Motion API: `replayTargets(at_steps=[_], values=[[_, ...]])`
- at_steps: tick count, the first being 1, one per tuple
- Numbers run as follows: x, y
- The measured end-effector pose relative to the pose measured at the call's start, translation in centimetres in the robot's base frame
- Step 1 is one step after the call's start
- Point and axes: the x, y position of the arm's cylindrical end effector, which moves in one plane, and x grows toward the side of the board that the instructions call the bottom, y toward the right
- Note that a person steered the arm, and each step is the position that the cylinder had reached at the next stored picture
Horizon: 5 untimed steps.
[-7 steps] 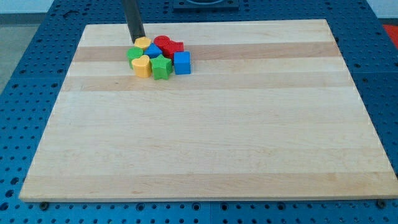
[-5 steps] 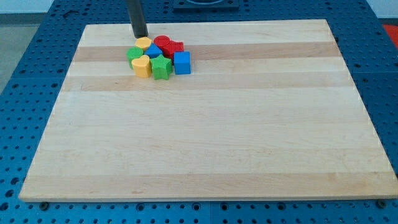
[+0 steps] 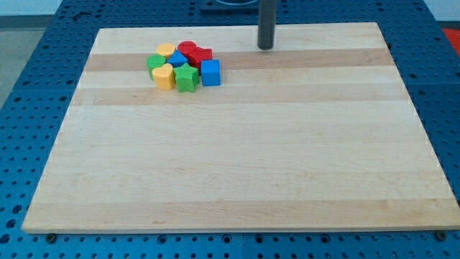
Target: Move the blue cube left a bit
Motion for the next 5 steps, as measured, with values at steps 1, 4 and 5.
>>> replayTargets(at_steps=[1,4,5], values=[[4.1,0.0],[8.4,-2.3],[8.4,-3.2]])
